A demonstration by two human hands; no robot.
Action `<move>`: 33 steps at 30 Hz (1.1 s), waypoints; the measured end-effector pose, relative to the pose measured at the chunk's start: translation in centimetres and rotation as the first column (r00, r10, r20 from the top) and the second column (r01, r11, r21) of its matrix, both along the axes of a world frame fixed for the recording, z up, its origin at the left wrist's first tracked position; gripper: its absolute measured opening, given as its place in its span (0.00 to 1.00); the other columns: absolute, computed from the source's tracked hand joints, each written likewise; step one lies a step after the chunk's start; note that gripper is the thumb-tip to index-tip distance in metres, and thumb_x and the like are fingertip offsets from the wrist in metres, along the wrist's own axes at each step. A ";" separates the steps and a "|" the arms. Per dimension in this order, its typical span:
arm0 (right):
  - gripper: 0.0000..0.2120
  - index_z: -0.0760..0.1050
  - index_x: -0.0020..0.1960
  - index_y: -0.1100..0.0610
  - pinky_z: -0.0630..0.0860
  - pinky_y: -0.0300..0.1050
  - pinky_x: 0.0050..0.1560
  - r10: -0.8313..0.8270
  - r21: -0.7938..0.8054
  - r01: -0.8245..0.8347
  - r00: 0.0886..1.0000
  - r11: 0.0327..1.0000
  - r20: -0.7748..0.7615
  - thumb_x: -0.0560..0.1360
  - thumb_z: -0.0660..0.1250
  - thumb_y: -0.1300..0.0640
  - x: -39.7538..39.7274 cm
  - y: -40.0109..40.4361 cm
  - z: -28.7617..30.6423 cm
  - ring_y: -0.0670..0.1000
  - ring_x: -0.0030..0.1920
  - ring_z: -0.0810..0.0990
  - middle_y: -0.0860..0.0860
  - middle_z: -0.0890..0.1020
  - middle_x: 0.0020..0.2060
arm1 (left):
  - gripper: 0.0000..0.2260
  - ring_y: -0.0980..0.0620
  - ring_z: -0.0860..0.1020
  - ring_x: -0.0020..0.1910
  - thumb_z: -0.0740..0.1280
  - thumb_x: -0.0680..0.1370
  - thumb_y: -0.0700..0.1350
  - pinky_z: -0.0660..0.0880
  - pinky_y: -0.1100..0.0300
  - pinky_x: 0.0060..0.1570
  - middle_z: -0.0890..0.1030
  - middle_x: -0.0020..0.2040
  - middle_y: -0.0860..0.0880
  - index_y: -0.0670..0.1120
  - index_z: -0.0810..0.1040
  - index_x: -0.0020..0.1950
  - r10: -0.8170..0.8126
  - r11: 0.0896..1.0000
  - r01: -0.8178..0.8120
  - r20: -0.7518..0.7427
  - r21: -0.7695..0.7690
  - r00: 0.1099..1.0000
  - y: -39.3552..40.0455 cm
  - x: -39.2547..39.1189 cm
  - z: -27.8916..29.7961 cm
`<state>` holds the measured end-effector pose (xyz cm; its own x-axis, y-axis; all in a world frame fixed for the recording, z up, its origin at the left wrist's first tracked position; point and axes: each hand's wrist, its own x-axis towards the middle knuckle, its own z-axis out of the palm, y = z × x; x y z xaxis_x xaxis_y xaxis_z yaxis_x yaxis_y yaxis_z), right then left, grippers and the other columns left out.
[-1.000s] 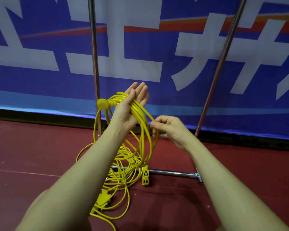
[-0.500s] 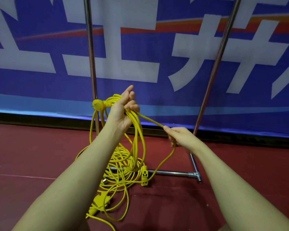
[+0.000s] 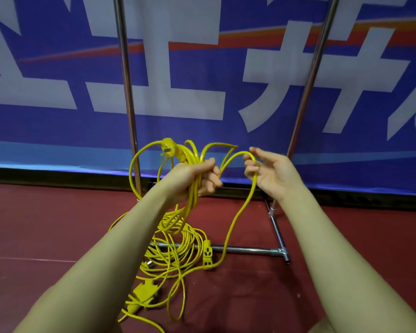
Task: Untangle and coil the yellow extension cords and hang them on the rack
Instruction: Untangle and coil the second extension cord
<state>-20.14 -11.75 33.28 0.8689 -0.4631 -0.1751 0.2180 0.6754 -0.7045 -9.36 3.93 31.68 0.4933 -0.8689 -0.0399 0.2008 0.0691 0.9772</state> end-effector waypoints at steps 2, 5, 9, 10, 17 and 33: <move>0.07 0.71 0.45 0.64 0.67 0.36 0.25 0.017 0.019 -0.017 0.999 1.000 0.036 0.78 0.59 0.61 0.0 0.5 1.1 0.49 0.31 0.67 0.58 0.73 0.36 | 0.13 0.53 0.83 0.34 0.56 0.82 0.43 0.75 0.66 0.31 0.84 0.37 0.45 0.39 0.76 0.45 -0.090 0.994 0.087 0.040 0.073 0.995 -0.2 -0.6 -0.5; 0.08 0.71 0.47 0.64 0.70 0.38 0.29 -0.025 0.044 0.022 0.997 0.999 0.077 0.78 0.59 0.59 0.1 0.8 1.8 0.51 0.33 0.68 0.59 0.72 0.40 | 0.11 0.50 0.83 0.48 0.56 0.81 0.40 0.78 0.59 0.51 0.85 0.46 0.43 0.39 0.78 0.51 -0.187 0.980 0.187 -0.001 0.069 0.982 -0.5 -0.9 -1.3; 0.12 0.71 0.50 0.64 0.69 0.42 0.38 -0.062 0.054 0.056 0.993 0.997 0.102 0.79 0.58 0.54 0.3 1.0 2.0 0.52 0.35 0.68 0.60 0.70 0.43 | 0.10 0.51 0.83 0.49 0.57 0.80 0.37 0.78 0.59 0.53 0.85 0.46 0.45 0.39 0.77 0.54 -0.307 0.949 0.307 -0.008 0.067 0.952 -0.7 -1.6 -1.9; 0.13 0.71 0.51 0.64 0.69 0.42 0.39 -0.065 0.055 0.060 0.993 0.997 0.102 0.79 0.58 0.53 0.4 1.0 2.0 0.53 0.36 0.68 0.60 0.70 0.43 | 0.10 0.52 0.82 0.50 0.57 0.80 0.36 0.78 0.59 0.52 0.85 0.46 0.46 0.40 0.76 0.55 -0.334 0.940 0.332 0.010 0.076 0.943 -0.8 -1.8 -1.9; 0.16 0.71 0.50 0.61 0.72 0.45 0.46 -0.061 -0.042 0.065 0.994 0.997 0.091 0.81 0.56 0.48 0.8 0.1 1.3 0.53 0.42 0.75 0.59 0.75 0.45 | 0.08 0.50 0.84 0.40 0.58 0.78 0.32 0.81 0.59 0.44 0.83 0.37 0.47 0.40 0.76 0.49 -0.215 0.975 0.216 0.031 -0.041 0.976 -1.3 -2.3 -1.3; 0.07 0.76 0.44 0.61 0.72 0.38 0.37 0.228 -0.707 -0.364 0.931 0.606 -0.283 0.79 0.61 0.62 0.8 3.0 -1.9 0.46 0.30 0.74 0.50 0.76 0.30 | 0.07 0.50 0.84 0.40 0.56 0.81 0.34 0.81 0.58 0.43 0.85 0.39 0.45 0.40 0.74 0.51 0.208 0.755 -0.493 -0.554 -0.433 0.806 0.1 2.6 1.0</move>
<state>-19.34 -8.71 31.36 0.9759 -0.2156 -0.0323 -0.0500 -0.0771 -0.9958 -6.73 4.06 32.65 0.8125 -0.5782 0.0743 0.4487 0.7016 0.5536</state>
